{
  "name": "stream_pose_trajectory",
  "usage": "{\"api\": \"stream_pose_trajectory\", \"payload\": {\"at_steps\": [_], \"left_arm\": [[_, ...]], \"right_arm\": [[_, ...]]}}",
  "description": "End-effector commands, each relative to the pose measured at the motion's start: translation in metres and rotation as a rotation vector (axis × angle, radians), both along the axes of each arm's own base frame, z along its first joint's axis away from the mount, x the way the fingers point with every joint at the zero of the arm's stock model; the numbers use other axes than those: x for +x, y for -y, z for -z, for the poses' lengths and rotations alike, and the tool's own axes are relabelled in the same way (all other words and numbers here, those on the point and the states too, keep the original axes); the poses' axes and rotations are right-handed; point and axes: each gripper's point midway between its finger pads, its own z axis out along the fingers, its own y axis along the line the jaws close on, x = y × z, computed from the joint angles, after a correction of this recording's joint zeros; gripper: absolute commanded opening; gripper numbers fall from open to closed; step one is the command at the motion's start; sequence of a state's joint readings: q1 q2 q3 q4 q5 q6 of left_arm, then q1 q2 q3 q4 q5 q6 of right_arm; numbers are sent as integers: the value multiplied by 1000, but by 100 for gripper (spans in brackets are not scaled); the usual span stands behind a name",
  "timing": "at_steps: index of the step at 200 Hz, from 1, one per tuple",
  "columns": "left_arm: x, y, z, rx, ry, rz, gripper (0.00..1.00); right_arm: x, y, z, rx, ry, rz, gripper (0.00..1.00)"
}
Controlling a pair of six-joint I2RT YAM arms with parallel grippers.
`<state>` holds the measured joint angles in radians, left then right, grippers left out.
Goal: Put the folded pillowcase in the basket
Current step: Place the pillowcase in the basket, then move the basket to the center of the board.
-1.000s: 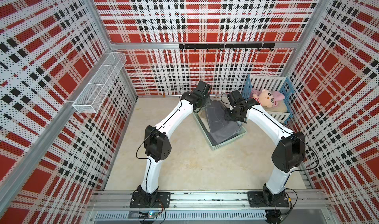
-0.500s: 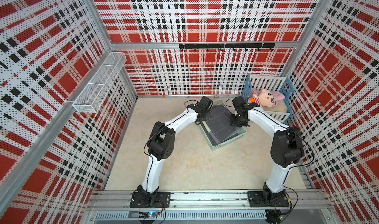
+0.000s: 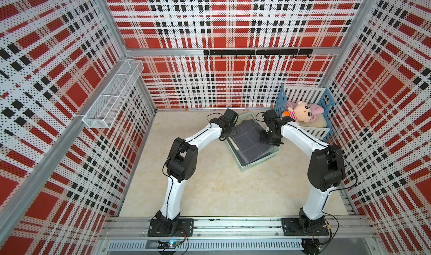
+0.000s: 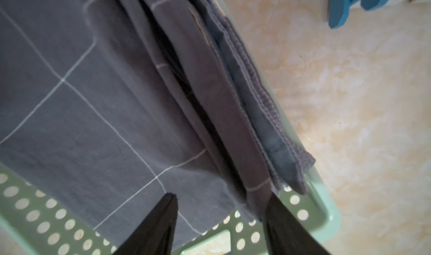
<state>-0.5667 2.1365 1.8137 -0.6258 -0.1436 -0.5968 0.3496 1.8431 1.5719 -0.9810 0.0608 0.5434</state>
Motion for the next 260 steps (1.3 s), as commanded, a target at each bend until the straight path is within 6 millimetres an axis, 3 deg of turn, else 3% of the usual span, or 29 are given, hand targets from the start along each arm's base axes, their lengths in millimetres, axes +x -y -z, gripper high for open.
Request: {"api": "stream_pose_trajectory", "payload": {"at_steps": [1, 19, 34, 56, 79, 118, 145, 208, 223, 260], "left_arm": [[-9, -5, -42, 9, 73, 40, 55], [-21, -15, -41, 31, 55, 39, 57], [-35, -18, -29, 47, 6, 46, 59], [-61, -6, -5, 83, -72, 95, 59], [-78, 12, 5, 101, -92, 137, 59], [-89, 7, 26, 156, -170, 120, 45], [-98, -4, 29, 189, -190, 121, 37], [-102, -4, -14, 147, -130, 112, 49], [-106, -4, -9, 154, -143, 116, 51], [-109, 8, 26, 171, -212, 151, 50]], "right_arm": [[-3, 3, -39, -19, 74, 4, 69], [-4, 8, -47, -42, 95, 11, 73], [-5, 13, -50, -64, 113, 22, 76], [-6, 17, -51, -79, 126, 29, 78], [-4, 16, -50, -64, 130, 62, 78], [-4, 16, -52, -55, 138, 67, 78], [-7, 18, -51, -62, 137, 68, 78], [-6, 16, -49, -51, 134, 65, 78], [-5, 13, -47, -43, 131, 60, 78], [-4, 11, -46, -37, 127, 54, 78]]}}
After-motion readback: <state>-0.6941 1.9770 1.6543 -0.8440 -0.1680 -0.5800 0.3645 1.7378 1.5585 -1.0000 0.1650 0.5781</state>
